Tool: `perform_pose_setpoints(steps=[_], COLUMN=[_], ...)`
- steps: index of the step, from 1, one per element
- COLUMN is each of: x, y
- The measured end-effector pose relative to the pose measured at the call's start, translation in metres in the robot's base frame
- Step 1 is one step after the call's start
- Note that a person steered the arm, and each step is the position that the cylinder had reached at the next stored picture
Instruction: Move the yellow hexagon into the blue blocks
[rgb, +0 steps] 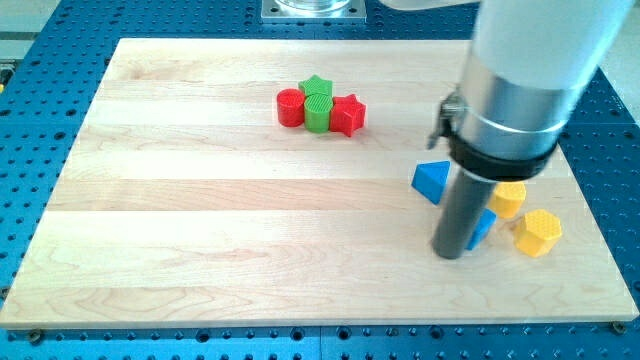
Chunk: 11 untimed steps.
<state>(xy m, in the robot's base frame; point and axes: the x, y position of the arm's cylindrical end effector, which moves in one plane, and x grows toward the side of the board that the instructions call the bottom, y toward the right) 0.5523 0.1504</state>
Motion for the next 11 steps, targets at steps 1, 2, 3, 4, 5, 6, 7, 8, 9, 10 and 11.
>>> perform_pose_setpoints(steps=[1, 2, 3, 4, 5, 6, 7, 8, 9, 10, 11], x=[-0.001, -0.055, -0.075, -0.106, -0.091, -0.115, -0.105, -0.008, 0.041, 0.02, 0.009], y=[-0.087, -0.106, -0.072, -0.04, 0.012, 0.022, 0.14, 0.183, 0.117, 0.097, 0.116])
